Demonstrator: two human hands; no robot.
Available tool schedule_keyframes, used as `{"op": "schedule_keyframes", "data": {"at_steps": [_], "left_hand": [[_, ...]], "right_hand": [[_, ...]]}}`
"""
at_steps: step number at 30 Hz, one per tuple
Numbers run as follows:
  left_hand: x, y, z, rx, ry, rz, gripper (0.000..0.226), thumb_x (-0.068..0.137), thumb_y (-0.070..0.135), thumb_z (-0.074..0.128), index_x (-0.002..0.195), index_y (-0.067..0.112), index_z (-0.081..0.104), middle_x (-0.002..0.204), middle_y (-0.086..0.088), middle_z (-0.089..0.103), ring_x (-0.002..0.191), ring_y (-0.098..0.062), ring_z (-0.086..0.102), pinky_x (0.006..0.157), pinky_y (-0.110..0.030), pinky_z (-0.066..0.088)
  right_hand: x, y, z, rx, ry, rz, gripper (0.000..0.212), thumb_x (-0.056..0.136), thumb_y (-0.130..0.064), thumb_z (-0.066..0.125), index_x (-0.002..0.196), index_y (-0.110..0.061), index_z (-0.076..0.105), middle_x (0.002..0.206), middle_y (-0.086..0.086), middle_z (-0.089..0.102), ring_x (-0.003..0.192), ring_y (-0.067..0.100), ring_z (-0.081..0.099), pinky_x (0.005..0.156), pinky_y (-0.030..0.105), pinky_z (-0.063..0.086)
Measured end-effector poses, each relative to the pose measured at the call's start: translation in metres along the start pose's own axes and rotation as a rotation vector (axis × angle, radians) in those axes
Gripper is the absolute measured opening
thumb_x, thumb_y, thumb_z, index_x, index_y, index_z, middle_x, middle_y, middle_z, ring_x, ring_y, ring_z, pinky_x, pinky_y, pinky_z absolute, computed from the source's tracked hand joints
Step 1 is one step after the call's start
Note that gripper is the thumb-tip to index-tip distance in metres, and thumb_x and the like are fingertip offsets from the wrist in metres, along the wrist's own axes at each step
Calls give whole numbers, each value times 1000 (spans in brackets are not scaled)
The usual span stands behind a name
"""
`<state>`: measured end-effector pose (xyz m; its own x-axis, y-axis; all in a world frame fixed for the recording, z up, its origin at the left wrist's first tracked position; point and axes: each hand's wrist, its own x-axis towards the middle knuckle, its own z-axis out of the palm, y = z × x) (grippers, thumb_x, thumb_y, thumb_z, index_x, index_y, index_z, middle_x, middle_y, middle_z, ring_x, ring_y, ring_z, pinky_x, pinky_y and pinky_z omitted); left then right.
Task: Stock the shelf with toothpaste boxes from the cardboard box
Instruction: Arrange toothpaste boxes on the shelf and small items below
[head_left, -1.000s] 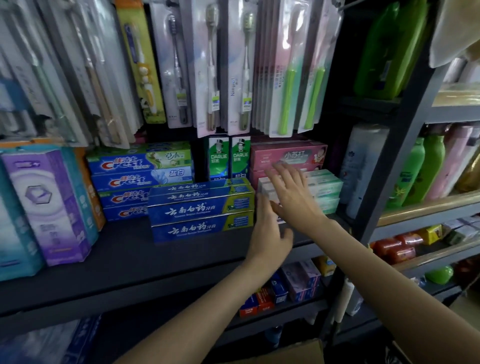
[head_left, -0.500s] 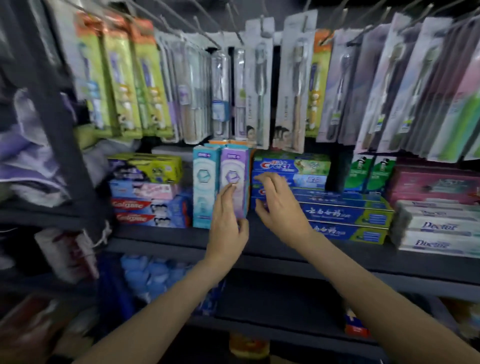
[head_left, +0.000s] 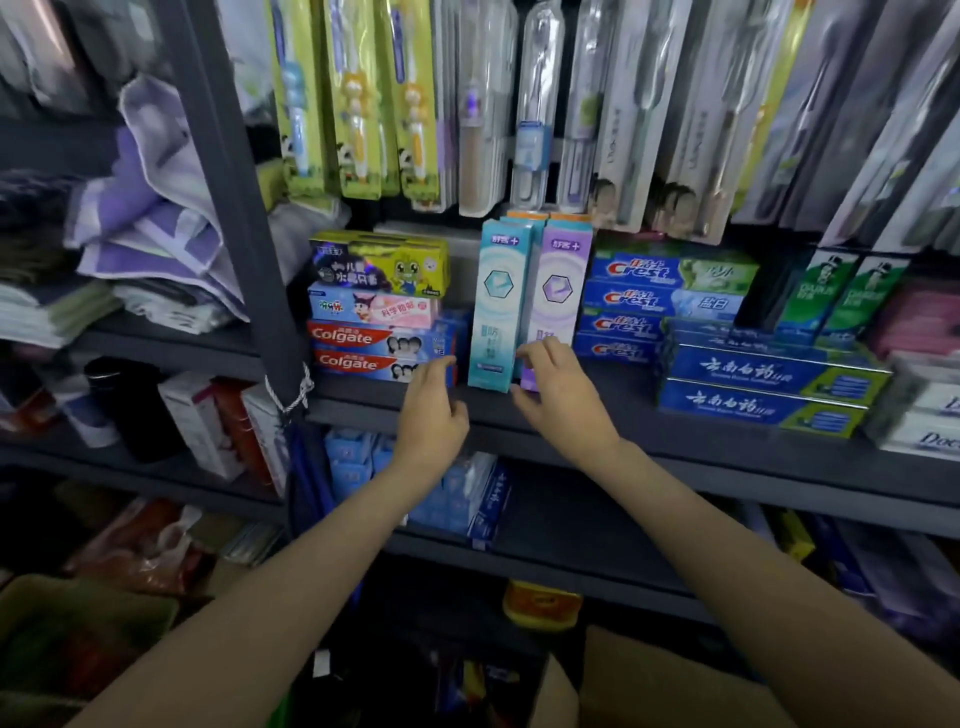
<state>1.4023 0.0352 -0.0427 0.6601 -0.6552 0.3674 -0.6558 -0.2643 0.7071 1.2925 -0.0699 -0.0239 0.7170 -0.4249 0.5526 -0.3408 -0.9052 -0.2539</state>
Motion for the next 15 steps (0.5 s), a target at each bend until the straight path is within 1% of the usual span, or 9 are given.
{"op": "schedule_keyframes", "data": {"at_steps": [3,5,8,12,15], "left_hand": [[11,3,0,-19,75,-28,50,88,-3,45,137,6,36,137,-11,42,124,-26,42,99,-32,36],[19,6,-4,-13,120,-40,49,89,-4,45,136,6,36,136,-10,42,124,-25,42,95,-28,36],[31,8,-14,0,186,-40,48,89,-4,44,136,5,37,135,-10,42,122,-24,42,90,-26,36],[43,9,-30,24,285,-25,44,87,-5,46,130,4,41,130,-12,42,122,-25,40,95,-29,36],[53,9,-43,19,340,-35,46,86,-6,48,130,4,42,130,-13,41,122,-25,40,96,-31,36]], "right_hand": [[14,-8,3,33,13,-61,31,84,-7,63,112,2,54,111,18,53,104,34,53,79,43,50],[25,-10,5,63,-3,-92,32,84,-7,63,114,1,53,113,18,52,106,32,53,84,41,48],[47,-13,6,78,-36,-144,40,87,-12,60,123,-1,47,122,15,48,115,28,48,94,34,42],[69,-27,1,112,-73,-169,52,87,-15,62,131,-2,39,131,14,41,124,26,40,100,27,33],[91,-40,-7,96,-110,-198,60,86,-16,63,136,-1,33,137,15,36,129,27,35,102,25,28]]}}
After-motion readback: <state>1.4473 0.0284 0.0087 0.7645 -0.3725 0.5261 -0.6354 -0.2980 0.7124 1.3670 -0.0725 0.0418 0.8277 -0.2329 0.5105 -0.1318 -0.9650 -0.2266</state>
